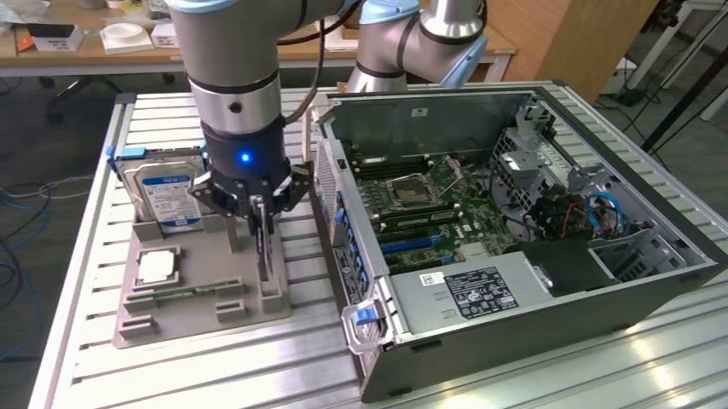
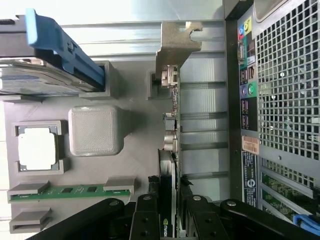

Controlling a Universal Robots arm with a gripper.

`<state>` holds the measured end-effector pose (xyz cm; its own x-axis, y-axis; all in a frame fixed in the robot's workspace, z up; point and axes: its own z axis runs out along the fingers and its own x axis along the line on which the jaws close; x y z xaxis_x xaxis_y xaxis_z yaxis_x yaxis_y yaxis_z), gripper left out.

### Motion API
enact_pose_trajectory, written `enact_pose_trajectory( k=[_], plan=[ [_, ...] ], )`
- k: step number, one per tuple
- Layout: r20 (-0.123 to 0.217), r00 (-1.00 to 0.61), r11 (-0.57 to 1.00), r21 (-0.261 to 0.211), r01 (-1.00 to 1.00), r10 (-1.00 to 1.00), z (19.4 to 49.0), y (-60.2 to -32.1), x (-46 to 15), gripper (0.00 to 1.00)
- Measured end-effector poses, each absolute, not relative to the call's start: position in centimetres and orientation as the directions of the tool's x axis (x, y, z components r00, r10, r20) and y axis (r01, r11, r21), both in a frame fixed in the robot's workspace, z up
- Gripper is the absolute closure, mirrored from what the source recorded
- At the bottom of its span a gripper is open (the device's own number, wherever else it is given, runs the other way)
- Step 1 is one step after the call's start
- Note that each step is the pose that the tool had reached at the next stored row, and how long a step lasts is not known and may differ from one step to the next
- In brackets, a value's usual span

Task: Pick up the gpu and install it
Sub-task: 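Pick up the gpu and move the gpu toward the slot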

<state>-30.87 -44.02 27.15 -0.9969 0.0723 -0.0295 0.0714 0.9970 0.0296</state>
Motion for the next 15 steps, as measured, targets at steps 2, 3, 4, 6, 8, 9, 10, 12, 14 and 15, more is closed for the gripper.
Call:
enact_pose_trajectory(
  k=[2, 3, 4, 6, 8, 9, 10, 12, 14, 15],
  plan=[
    [-0.029, -0.997, 0.997, 0.03, 0.071, 0.072, 28.08, -44.02, -30.87, 0.74],
    [-0.029, -0.997, 0.997, 0.03, 0.071, 0.072, 28.2, -44.02, -30.87, 0.74],
    [-0.03, -0.997, 0.997, 0.032, 0.071, 0.072, 28.19, -44.02, -30.86, 0.74],
    [-0.03, -0.997, 0.997, 0.032, 0.071, 0.072, 28.2, -44.02, -30.87, 0.74],
    [-0.03, -0.997, 0.997, 0.032, 0.071, 0.072, 28.2, -44.02, -30.87, 0.74],
    [-0.029, -0.997, 0.997, 0.032, 0.071, 0.072, 28.2, -44.01, -30.87, 0.74],
    [-0.03, -0.997, 0.997, 0.032, 0.071, 0.072, 28.21, -44.02, -30.87, 0.74],
    [-0.03, -0.997, 0.997, 0.032, 0.071, 0.072, 28.21, -44.02, -30.87, 0.74],
    [-0.022, -0.997, 0.997, 0.031, 0.072, 0.073, 28.24, -44.02, -30.83, 0.74],
    [-0.007, -0.997, 0.997, 0.03, 0.072, 0.073, 28.29, -44.02, -30.78, 0.74]
  ],
)
